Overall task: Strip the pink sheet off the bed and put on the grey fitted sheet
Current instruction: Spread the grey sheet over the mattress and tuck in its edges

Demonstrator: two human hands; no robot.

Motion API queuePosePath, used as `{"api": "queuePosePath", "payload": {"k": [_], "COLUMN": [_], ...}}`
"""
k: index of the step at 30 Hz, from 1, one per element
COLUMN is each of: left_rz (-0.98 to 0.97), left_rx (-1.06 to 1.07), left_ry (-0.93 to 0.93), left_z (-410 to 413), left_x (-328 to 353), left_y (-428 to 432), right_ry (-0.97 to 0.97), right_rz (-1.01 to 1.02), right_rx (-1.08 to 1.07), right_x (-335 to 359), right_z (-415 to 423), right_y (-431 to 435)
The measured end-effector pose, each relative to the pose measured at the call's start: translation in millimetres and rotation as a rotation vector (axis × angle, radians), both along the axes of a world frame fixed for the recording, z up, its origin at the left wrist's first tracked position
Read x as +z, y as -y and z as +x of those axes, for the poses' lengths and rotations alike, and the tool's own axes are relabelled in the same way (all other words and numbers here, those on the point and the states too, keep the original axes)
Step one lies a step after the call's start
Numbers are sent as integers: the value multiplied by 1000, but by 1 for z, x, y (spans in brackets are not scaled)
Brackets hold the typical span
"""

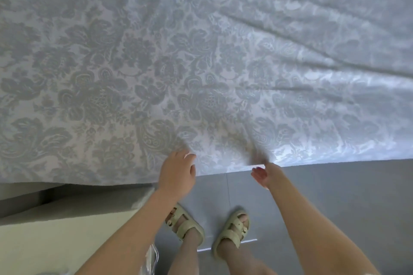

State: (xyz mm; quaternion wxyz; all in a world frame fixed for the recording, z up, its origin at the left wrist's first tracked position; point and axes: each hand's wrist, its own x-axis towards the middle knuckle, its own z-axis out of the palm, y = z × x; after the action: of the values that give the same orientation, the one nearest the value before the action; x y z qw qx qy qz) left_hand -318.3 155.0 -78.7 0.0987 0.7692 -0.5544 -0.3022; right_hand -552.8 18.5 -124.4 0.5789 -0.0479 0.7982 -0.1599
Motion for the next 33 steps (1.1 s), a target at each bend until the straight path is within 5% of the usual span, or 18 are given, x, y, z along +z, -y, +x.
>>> {"api": "queuePosePath", "payload": {"k": [5,12,15,19,25,33], "left_rz": [187,378,479,571,387,124], "left_rx": [-132,-192,-261,-258,-337,-371], "left_ry": [136,199,221,239,241,323], "left_z": [-23,-82,-104,-134,-185,-254], "left_x": [-4,7,3,2,-8,-17], "left_y": [29,65,79,98,139,201], "right_ry": [-7,-295,-241,29,20,70], "right_rz": [-56,-135,-140,-109,-118,-260], "right_rx": [-87,655,705,512,106,-67], "right_x": [-10,-5,-1,7,6,-12], "right_z": [-4,-49,-59,-83,-197,-236], "right_y": [13,-25,-34,-9,61,114]}}
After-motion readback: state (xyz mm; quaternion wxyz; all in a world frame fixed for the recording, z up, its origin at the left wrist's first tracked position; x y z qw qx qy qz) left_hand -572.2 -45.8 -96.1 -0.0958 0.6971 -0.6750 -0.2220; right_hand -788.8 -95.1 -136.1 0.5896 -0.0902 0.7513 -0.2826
